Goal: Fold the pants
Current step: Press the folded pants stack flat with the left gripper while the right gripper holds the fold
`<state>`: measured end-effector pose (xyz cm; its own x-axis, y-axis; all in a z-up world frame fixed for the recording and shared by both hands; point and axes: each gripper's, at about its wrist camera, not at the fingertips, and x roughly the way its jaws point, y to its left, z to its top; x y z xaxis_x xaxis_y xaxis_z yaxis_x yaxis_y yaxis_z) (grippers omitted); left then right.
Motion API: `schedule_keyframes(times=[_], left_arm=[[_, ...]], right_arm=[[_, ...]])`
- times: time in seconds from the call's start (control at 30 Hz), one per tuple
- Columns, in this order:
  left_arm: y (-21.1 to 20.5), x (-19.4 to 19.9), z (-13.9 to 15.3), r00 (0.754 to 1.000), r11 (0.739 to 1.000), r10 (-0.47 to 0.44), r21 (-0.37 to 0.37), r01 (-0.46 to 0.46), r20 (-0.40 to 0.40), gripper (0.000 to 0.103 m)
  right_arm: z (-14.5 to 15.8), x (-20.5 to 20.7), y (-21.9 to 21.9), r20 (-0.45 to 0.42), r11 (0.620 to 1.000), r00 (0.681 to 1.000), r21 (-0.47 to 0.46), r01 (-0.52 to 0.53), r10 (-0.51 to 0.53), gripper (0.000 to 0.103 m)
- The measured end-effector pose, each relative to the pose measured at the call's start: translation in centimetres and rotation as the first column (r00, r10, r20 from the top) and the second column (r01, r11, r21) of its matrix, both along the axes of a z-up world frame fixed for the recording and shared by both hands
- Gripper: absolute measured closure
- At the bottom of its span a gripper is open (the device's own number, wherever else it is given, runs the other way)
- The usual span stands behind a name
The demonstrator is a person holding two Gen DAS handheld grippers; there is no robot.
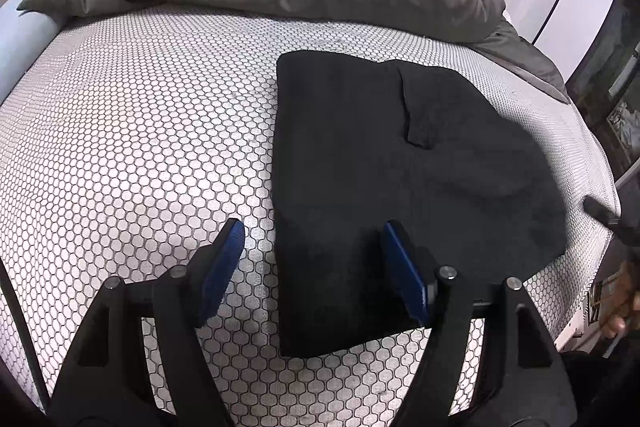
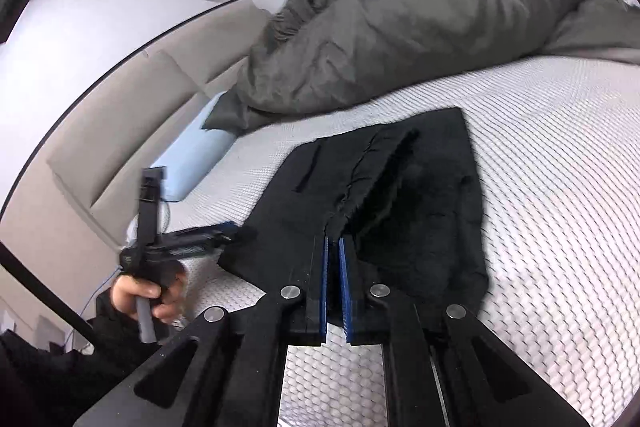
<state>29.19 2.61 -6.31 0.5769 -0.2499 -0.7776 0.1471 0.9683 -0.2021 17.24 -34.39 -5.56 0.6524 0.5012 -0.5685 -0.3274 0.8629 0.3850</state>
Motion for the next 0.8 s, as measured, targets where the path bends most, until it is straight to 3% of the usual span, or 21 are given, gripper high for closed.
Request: schedule_keyframes(times=[0.1, 0.17, 0.23, 0.37, 0.43, 0.53, 0.6, 0.7, 0.8], left_arm=[[-0.3, 0.4, -0.5, 1.0, 1.0, 0.004, 0.013, -0.003, -0.021, 0.034], [-0.6, 0.6, -0.6, 1.0, 1.0, 0.007, 0.019, -0.007, -0.024, 0.034], [-1.0, 0.7, -0.5, 1.0, 1.0, 0.0, 0.02, 0.001, -0.019, 0.034], [-1.7, 1.0, -0.8, 1.0, 1.0, -0.011, 0.029, 0.012, -0.017, 0.034], [-1.8, 1.1, -0.9, 1.0, 0.999, -0.013, 0.029, 0.013, -0.016, 0.034], [-1.8, 1.1, -1.0, 1.0, 1.0, -0.014, 0.027, 0.014, -0.018, 0.034], [-1.8, 1.1, -1.0, 1.0, 1.0, -0.011, 0.026, 0.011, -0.018, 0.034], [-1.6, 0.6, -0.6, 1.0, 1.0, -0.006, 0.018, 0.006, -0.021, 0.034], [-1.5, -0.4, 0.2, 1.0, 1.0, -0.025, -0.001, 0.025, 0.001, 0.034]], right_arm=[[-2.4, 1.6, -0.7, -0.088, 0.983, 0.987, -0.136, 0.121, -0.134, 0.096], [-3.6, 2.5, -1.7, -0.17, 0.984, 0.972, -0.11, 0.143, -0.161, 0.09], [-3.3, 2.4, -1.7, -0.15, 0.985, 0.977, -0.106, 0.134, -0.149, 0.083], [-1.6, 0.7, -0.7, -0.044, 0.995, 0.997, -0.071, 0.064, -0.068, 0.053], [-1.4, 0.3, 0.7, -0.019, 0.995, 1.0, -0.099, 0.02, -0.022, 0.052], [-3.6, 1.7, 2.4, -0.108, 0.989, 0.994, -0.146, -0.008, -0.008, 0.053], [-5.0, 2.5, 3.0, -0.131, 0.985, 0.991, -0.171, 0.003, -0.026, 0.065], [-4.6, 2.2, 3.8, -0.085, 0.98, 0.996, -0.197, 0.009, -0.027, 0.094], [-2.0, 0.3, 3.3, 0.039, 0.982, 0.999, -0.185, 0.044, -0.038, 0.096]])
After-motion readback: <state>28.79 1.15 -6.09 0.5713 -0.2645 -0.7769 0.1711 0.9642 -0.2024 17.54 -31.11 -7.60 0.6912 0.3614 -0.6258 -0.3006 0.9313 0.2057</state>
